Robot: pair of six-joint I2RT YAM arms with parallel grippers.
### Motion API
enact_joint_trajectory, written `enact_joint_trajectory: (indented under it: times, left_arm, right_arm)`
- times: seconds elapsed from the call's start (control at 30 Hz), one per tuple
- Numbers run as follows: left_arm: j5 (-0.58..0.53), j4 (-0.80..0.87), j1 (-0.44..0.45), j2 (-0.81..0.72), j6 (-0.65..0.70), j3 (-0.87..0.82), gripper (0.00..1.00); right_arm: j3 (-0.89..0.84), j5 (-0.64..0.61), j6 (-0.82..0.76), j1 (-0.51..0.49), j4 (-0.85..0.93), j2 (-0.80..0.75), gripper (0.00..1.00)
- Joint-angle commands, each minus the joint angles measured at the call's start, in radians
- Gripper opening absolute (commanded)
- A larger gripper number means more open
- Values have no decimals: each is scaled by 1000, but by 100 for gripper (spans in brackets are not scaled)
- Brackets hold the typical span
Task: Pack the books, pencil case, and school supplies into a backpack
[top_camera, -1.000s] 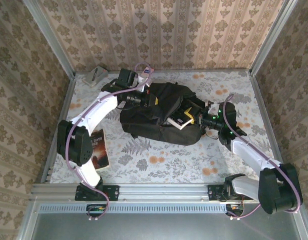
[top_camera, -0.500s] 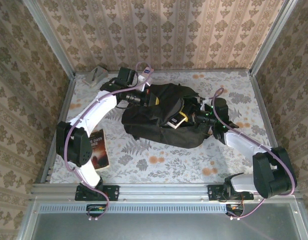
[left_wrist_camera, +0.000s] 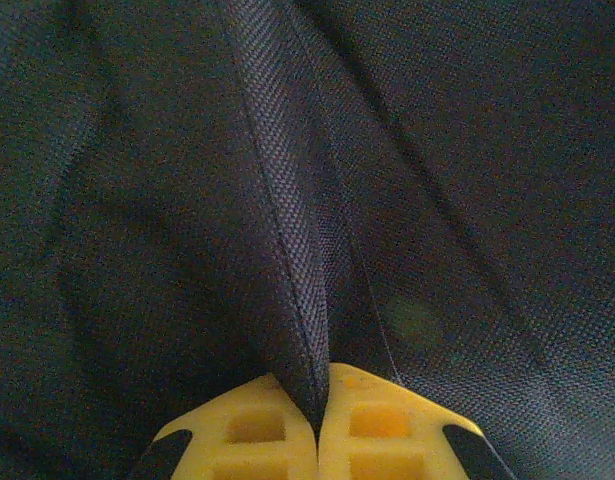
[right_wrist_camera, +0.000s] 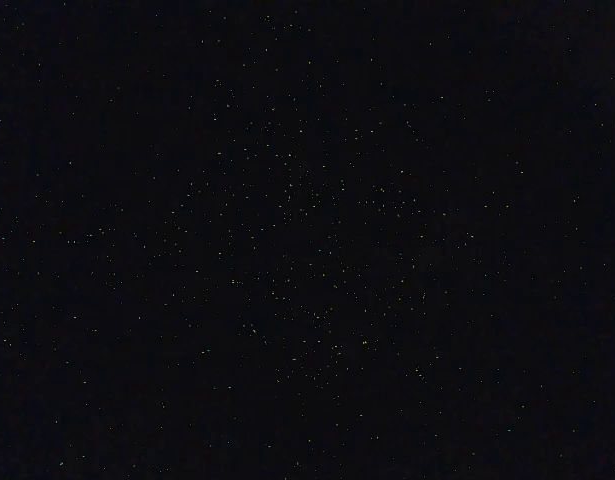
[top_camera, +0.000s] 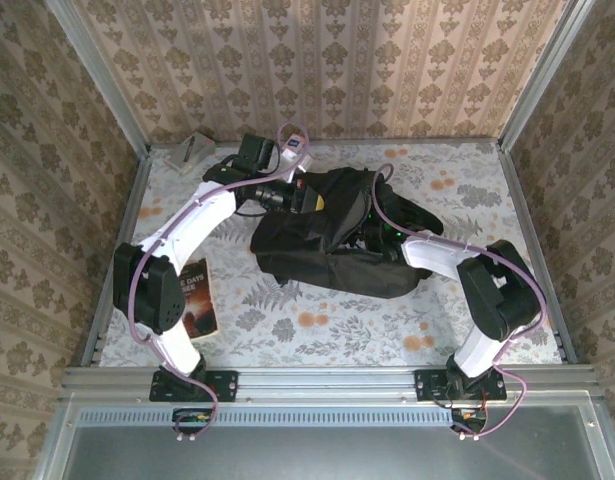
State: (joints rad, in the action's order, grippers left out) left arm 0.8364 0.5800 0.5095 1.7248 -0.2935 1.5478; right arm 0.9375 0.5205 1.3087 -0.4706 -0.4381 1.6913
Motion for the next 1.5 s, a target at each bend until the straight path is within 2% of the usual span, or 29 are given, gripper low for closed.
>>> enact_joint_trajectory:
  times: [0.0,0.07,0.23,0.3,0.4,0.6,0.67,0.83,0.97,1.03,1.2,1.33,1.47]
  left_arm:
    - [152,-157,11,-30,44,49,0]
    - [143,-163,5,-32,40,33,0]
    - [86,-165,-29,-50,19,-12,0]
    - [75,-186,-46,-59,-7,-37,0]
    - [67,-216,-83,-77,-37,-69,0]
    - [39,-212,-97,-89,-44,-93,0]
    - [25,-209,-98,-90,-43,-100,0]
    - [-25,-205,-98,-76,-63,-114,0]
    - [-68,-203,-90,-47,-93,-117,0]
    - [-87,-212,-82,-34,-110,-121,0]
    - [-115,-259,-60,-12,-164,-127,0]
    - [-147,-284,4,-11,-202,-125,0]
    - [-256,-322,60,-22,-264,-123,0]
  right_arm:
    - [47,-68,-44,-8,-1,34,55]
    - [46,-79,-72,-8,26,28,62]
    - [21,-88,-186,2,103,-74,88]
    - [-9,-92,-222,11,113,-125,92]
    - [-79,-60,-226,39,66,-190,93]
    - [-211,-23,-217,88,-5,-291,94]
    - [-235,-44,-238,97,46,-340,94]
    - [-255,-193,-327,110,299,-493,93]
    - [-299,-227,-339,139,342,-622,92]
    - [-331,-201,-334,154,306,-663,91]
    - [-358,-93,-290,183,235,-643,86]
    - [-309,-2,-256,182,186,-521,81]
    - [-214,-7,-301,168,210,-401,85]
